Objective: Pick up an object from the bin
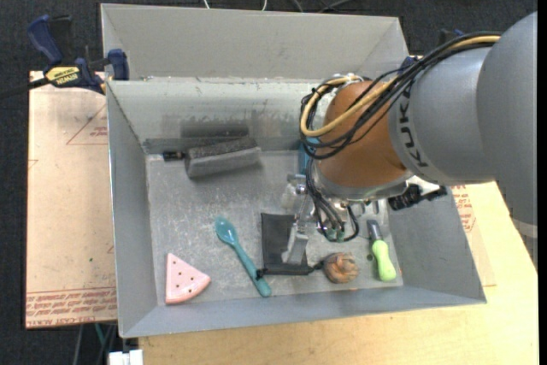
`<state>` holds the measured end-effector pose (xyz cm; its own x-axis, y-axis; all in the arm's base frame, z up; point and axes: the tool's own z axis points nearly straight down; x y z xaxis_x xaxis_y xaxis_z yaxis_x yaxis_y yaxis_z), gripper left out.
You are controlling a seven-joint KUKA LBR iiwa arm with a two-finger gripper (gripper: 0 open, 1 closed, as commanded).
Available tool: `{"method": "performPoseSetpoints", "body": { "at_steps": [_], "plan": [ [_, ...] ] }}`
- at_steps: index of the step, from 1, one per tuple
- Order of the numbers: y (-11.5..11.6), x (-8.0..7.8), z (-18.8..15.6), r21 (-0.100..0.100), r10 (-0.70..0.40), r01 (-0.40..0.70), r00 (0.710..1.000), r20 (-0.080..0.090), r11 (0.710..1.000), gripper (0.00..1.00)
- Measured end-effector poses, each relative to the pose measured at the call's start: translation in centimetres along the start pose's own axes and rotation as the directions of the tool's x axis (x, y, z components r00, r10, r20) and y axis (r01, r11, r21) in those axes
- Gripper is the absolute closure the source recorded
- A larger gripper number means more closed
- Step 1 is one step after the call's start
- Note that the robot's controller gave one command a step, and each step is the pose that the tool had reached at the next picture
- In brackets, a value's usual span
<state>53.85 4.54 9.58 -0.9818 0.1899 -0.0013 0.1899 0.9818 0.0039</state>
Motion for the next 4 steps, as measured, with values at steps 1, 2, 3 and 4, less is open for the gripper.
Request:
{"method": "performPoseSetpoints", "body": {
  "at_steps": [1, 2, 3, 4],
  "plan": [
    [-3.0, -1.5, 1.4, 0.000, 0.038, -0.038, 0.999, -0.001, 0.999, 0.00],
    [-3.0, -1.2, 1.8, 0.000, -0.206, 0.206, 0.979, -0.003, 0.979, 0.00],
    [-2.2, -0.7, 2.4, 0.000, 0.010, -0.010, 1.000, -0.002, 1.000, 0.00],
    [1.1, 0.8, 2.5, -0.003, 0.019, -0.019, 1.000, -0.001, 1.000, 1.00]
  ]
}}
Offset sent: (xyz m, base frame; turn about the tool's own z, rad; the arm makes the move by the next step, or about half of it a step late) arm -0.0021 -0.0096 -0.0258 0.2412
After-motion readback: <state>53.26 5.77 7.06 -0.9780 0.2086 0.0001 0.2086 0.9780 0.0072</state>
